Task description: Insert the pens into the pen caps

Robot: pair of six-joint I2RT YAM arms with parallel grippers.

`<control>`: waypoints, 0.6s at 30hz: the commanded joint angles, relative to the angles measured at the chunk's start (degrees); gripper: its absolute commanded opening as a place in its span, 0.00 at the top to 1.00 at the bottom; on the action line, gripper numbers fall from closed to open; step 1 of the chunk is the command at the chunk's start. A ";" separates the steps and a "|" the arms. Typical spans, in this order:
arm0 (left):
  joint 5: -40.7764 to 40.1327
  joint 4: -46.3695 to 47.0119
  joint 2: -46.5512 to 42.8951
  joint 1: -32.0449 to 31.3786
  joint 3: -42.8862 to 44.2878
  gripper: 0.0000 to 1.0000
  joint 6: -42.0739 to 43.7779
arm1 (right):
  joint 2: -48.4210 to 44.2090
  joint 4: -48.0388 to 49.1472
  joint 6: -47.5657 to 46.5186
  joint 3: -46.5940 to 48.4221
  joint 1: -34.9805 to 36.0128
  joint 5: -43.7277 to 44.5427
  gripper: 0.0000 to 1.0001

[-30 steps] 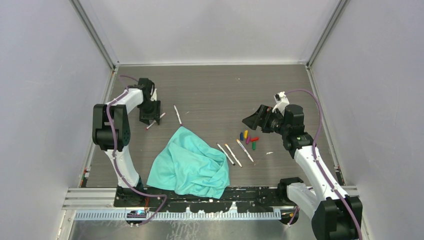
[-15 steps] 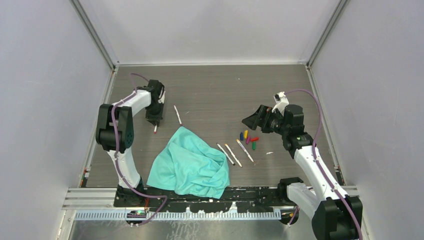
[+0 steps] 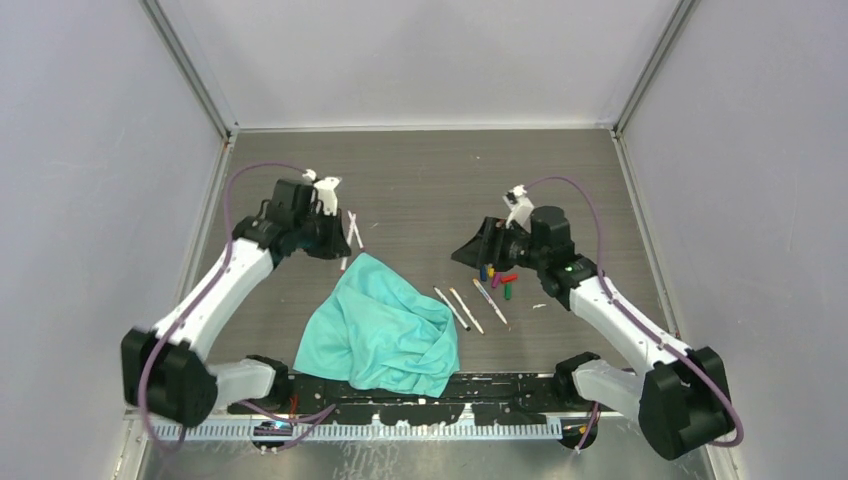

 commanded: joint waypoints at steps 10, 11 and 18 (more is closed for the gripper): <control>40.99 21.40 -13.51 -3.68 -10.31 1.00 -8.74 | 9.58 27.76 16.61 10.14 18.58 0.57 0.18; 41.07 21.15 -13.40 -4.12 -10.25 1.00 -8.33 | 10.37 27.96 16.47 10.89 19.38 1.03 0.15; 40.85 18.69 -13.69 -5.69 -10.22 1.00 -6.49 | 14.28 28.92 15.11 12.99 23.44 6.18 0.26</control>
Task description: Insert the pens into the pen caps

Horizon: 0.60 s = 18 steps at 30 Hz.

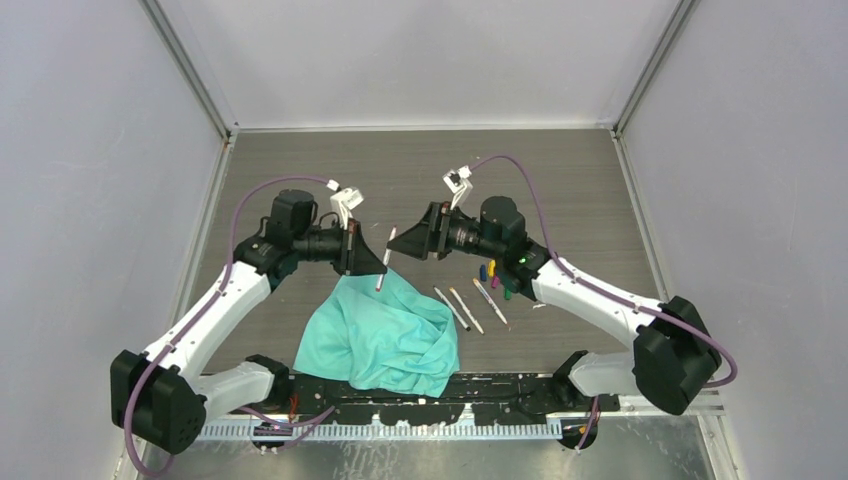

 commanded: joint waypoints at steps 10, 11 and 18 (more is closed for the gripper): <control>3.06 1.04 -0.92 -1.79 0.39 1.00 1.49 | 3.77 5.62 0.44 3.02 2.57 6.02 0.54; 2.98 0.99 -1.01 -1.82 0.34 1.00 1.55 | 3.98 5.62 0.39 3.11 2.67 5.95 0.57; 1.22 0.64 -1.17 -2.06 0.52 1.00 1.37 | 4.22 6.10 1.15 2.82 2.99 6.04 0.98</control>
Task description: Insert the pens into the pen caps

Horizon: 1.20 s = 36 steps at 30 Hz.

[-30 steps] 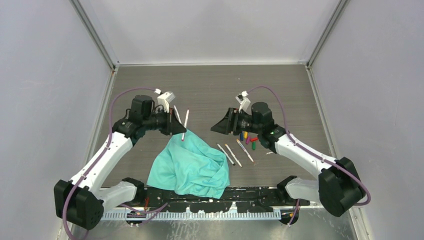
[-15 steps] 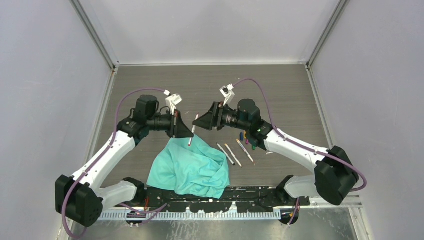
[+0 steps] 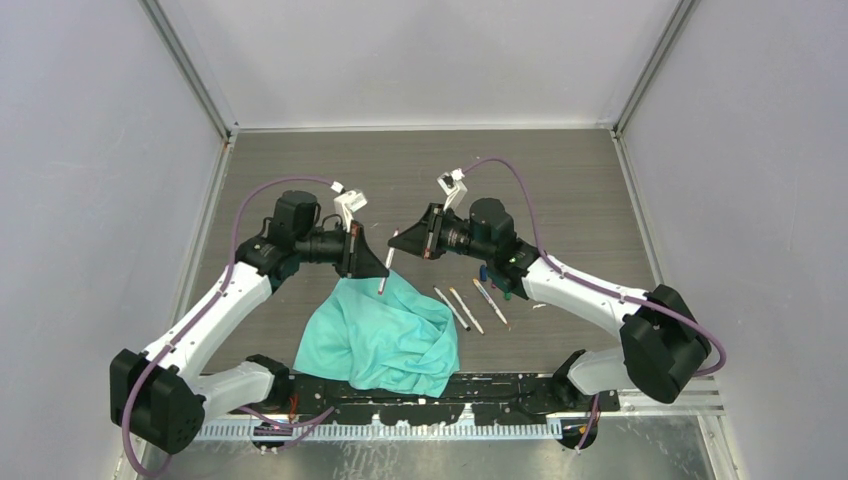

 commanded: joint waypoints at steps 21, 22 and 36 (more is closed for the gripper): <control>-5.02 1.86 -2.62 -0.29 0.53 0.96 -0.34 | 1.71 11.05 5.85 0.01 2.21 0.19 0.99; -5.43 1.94 -2.82 -0.29 0.42 0.99 -0.30 | 1.59 10.63 5.53 -0.06 2.24 0.42 0.99; -30.26 -8.24 -4.57 1.82 3.37 1.00 5.34 | -8.13 -23.46 -15.58 4.52 0.08 18.29 0.22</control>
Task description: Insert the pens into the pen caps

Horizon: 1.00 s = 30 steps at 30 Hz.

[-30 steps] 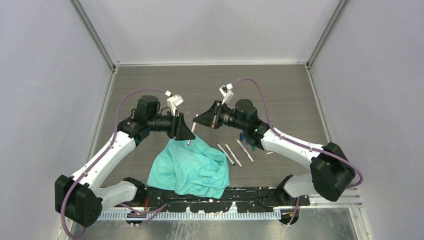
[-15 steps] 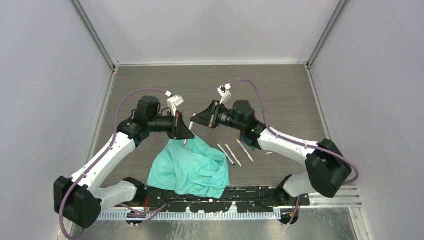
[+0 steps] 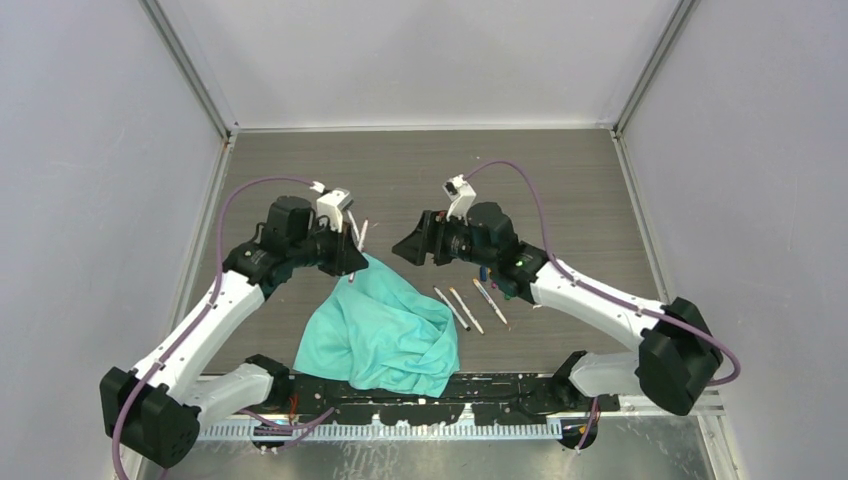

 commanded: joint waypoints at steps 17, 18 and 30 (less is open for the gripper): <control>-12.89 -3.99 0.27 6.68 4.32 1.00 0.66 | -11.77 -33.95 -6.15 -7.49 -20.75 20.56 0.29; -12.84 -4.09 0.36 6.72 4.26 1.00 0.70 | -11.05 -33.92 -6.39 -7.79 -20.72 21.67 0.31; -13.37 -4.21 -0.53 6.67 3.98 1.00 0.95 | -3.10 -28.12 -11.35 -7.96 -24.57 18.13 0.40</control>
